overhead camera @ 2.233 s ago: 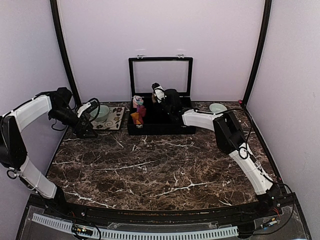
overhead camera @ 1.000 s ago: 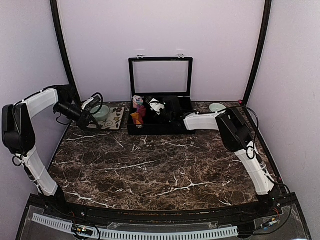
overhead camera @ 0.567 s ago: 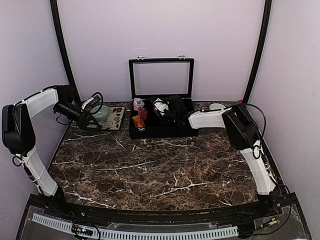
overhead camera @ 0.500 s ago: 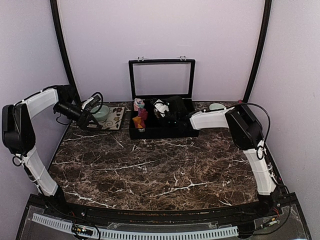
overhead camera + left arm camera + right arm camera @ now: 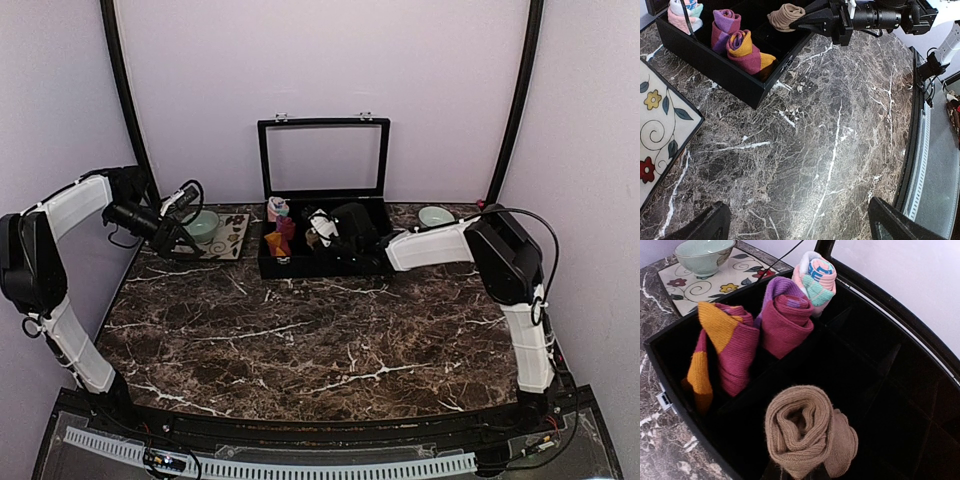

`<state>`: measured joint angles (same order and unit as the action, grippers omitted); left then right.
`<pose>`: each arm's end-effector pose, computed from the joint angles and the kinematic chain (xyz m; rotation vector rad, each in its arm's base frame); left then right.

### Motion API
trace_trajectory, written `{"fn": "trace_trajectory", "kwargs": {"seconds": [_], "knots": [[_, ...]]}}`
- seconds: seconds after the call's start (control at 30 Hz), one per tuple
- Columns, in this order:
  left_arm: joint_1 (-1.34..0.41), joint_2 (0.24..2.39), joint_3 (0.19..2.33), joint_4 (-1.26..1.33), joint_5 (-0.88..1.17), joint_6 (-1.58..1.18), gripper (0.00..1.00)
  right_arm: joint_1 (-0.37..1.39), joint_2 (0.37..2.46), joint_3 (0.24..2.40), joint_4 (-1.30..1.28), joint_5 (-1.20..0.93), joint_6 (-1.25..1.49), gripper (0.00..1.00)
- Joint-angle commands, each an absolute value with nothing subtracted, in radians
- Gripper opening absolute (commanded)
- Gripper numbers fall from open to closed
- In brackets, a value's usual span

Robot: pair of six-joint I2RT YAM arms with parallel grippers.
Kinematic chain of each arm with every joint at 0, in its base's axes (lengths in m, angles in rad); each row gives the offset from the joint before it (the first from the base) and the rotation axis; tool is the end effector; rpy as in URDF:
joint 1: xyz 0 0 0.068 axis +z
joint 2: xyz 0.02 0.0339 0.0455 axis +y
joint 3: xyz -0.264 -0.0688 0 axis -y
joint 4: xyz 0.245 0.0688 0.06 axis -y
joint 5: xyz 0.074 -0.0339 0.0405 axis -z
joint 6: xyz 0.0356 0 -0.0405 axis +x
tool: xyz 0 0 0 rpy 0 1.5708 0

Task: Roll the socks
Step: Move the storage box to the center of the board.

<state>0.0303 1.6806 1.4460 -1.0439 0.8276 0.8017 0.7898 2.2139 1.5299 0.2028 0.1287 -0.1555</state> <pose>0.3301 -0.0162 0.2834 1.0577 2.1883 -0.8300 0.3574 0.3540 0.1659 -0.8647 1.8675 0.2627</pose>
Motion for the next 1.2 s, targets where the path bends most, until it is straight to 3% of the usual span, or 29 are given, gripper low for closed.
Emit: {"fn": "trace_trajectory", "kwargs": {"seconds": [0.0,0.3,0.5,1.17], "knots": [[0.037,1.621,1.464,-1.081,0.839,0.827,0.99,0.828,2.194,1.446,0.140,0.055,-0.049,0.00],[0.038,1.617,1.473,-1.087,0.855,0.830,0.99,0.856,2.176,1.379,0.179,0.074,0.049,0.00],[0.038,1.632,1.486,-1.088,0.883,0.822,0.99,0.800,2.040,1.342,0.209,0.124,0.090,0.00],[0.037,1.633,1.492,-1.088,0.908,0.812,0.99,0.772,1.998,1.253,0.019,0.144,0.172,0.00]]}}
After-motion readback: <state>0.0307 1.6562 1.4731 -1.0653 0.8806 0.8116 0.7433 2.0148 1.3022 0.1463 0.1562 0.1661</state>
